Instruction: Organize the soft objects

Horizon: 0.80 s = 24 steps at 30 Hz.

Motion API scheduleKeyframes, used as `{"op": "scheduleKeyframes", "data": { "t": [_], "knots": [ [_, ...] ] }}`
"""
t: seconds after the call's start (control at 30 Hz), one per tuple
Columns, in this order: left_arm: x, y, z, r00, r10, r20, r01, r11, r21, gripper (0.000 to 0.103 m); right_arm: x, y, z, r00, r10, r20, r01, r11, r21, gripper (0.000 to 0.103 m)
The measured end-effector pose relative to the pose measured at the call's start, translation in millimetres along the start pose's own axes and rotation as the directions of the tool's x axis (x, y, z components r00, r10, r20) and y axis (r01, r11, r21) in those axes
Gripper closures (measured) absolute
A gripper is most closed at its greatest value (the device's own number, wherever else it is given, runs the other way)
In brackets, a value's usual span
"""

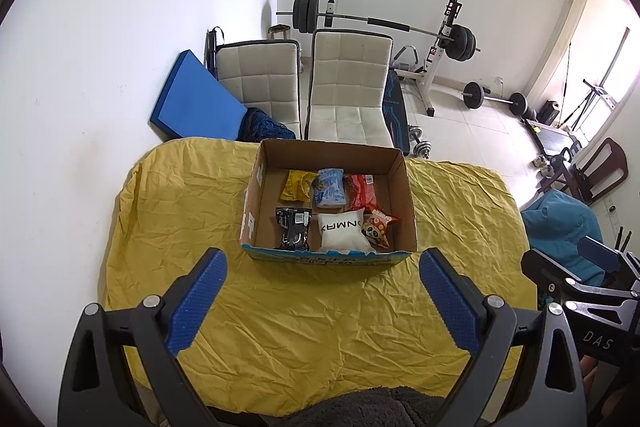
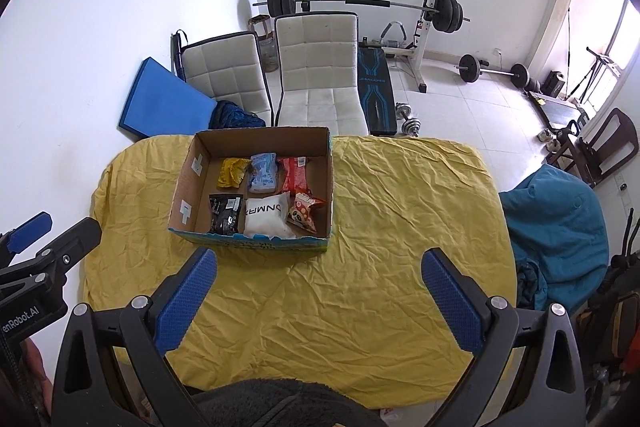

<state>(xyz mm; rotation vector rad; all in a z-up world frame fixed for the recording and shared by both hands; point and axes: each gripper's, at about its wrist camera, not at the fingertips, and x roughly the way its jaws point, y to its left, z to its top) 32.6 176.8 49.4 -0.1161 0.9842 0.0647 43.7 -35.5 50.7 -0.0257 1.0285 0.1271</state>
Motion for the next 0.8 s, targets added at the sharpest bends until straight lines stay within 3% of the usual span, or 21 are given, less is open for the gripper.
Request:
{"op": "scheduleKeyframes", "data": {
  "t": [0.8],
  "knots": [
    [-3.2, -2.9, -0.5, 1.0, 0.011, 0.011, -0.011, 1.0, -0.001, 0.004, -4.9, 7.3, 0.6, 1.0, -0.003, 0.031, 0.003, 1.0, 0.003, 0.0]
  ]
}}
